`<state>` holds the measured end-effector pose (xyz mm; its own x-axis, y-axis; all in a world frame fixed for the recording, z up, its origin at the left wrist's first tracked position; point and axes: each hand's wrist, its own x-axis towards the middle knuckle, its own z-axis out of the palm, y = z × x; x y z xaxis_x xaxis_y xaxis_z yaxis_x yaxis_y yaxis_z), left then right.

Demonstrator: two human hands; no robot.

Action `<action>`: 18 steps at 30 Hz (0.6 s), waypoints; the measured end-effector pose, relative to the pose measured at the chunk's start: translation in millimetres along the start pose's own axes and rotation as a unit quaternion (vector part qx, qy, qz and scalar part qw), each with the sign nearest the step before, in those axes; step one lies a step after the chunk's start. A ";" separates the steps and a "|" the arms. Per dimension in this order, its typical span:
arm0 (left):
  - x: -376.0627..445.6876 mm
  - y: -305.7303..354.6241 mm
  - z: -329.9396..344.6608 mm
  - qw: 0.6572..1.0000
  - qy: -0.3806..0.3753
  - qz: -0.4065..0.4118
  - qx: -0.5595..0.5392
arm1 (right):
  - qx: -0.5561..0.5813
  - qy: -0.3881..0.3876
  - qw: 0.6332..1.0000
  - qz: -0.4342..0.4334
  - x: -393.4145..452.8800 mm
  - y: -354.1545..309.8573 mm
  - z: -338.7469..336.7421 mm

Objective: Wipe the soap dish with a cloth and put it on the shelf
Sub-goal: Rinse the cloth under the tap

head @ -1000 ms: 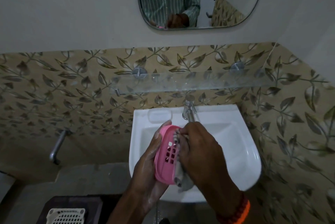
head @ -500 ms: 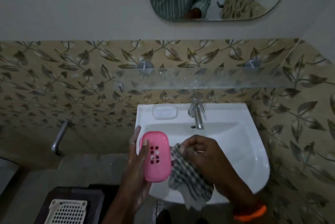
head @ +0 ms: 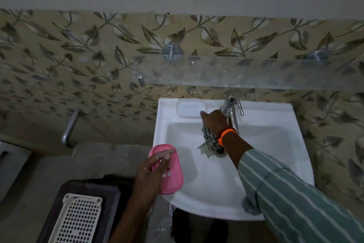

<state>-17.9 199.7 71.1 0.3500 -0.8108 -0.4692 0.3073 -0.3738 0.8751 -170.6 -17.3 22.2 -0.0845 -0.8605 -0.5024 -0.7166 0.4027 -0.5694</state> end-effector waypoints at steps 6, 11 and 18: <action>4.4 -9.7 -10.2 0.998 0.054 -0.029 0.008 | -0.027 -0.037 0.999 0.023 6.8 -16.1 9.5; 15.6 -10.2 -12.6 0.995 0.093 -0.041 0.016 | -0.048 -0.051 0.997 -0.017 -15.3 -14.3 -6.9; 29.3 35.9 11.0 0.992 -0.002 -0.124 0.013 | -0.073 -0.072 0.982 -0.162 -132.3 17.1 -57.7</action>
<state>-6.4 157.7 90.1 0.2622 -0.6941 -0.6704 0.3604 -0.5740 0.7353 -211.6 85.5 116.4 0.2547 -0.8788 -0.4036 -0.7822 0.0582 -0.6203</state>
